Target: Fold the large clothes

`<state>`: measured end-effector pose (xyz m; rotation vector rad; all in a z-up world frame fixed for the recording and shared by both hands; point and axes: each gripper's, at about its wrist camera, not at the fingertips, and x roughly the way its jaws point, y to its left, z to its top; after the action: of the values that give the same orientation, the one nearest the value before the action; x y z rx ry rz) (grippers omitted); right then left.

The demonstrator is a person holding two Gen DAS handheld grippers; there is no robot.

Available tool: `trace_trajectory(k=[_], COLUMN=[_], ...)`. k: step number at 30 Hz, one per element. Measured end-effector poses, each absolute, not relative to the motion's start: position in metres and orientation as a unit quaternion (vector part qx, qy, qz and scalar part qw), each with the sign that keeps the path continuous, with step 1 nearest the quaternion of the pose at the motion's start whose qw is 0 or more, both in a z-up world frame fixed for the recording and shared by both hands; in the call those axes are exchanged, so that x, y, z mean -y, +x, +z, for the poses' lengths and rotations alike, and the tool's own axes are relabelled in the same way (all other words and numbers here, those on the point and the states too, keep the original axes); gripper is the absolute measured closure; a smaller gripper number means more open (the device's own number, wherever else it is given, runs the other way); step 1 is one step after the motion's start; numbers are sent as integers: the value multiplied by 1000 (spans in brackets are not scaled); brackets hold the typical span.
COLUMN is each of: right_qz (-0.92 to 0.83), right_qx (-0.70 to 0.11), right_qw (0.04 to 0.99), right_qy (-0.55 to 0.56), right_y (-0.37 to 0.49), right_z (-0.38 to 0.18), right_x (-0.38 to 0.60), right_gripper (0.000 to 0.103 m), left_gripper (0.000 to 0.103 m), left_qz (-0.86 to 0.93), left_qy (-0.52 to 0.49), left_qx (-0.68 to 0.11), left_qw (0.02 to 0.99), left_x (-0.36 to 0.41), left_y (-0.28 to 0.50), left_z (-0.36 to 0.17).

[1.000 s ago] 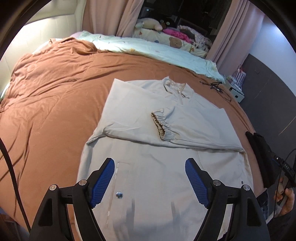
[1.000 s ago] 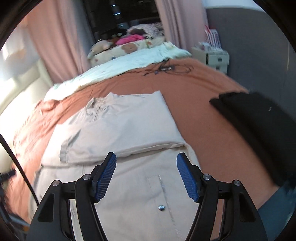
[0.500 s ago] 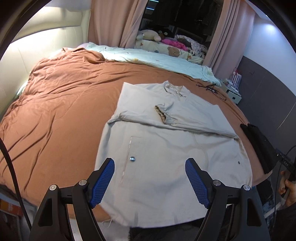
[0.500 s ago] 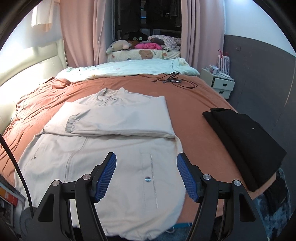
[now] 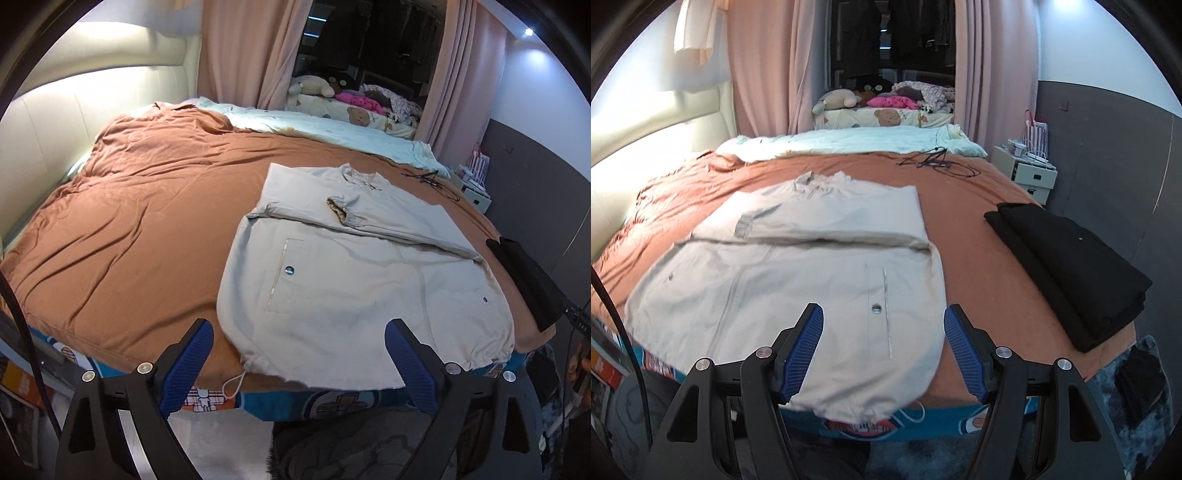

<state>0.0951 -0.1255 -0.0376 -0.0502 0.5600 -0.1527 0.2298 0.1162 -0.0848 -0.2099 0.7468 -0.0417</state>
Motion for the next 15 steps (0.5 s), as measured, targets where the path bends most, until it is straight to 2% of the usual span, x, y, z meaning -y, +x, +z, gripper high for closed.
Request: trace_trajectory(k=[5, 9, 13, 14, 15], right_qz=[-93, -99, -80, -78, -77], right_qx=[-266, -303, -321, -323, -324], right_qw=[959, 948, 944, 943, 942], right_qy=[-41, -19, 16, 25, 34], right_y=[79, 78, 79, 81, 81], right_z=[-53, -68, -84, -83, -86], right_x=[125, 134, 144, 151, 154], right_gripper=[37, 37, 37, 33, 17], left_gripper=[7, 1, 1, 1, 1], left_qz=[-16, -16, -15, -16, -18], left_qy=[-103, -89, -95, -94, -95], left_qx=[-370, -370, -382, -385, -389], left_qw=[923, 925, 919, 918, 916], left_x=[-117, -113, -121, -123, -126], left_y=[221, 213, 218, 219, 222], left_z=[-98, -111, -125, -127, -130])
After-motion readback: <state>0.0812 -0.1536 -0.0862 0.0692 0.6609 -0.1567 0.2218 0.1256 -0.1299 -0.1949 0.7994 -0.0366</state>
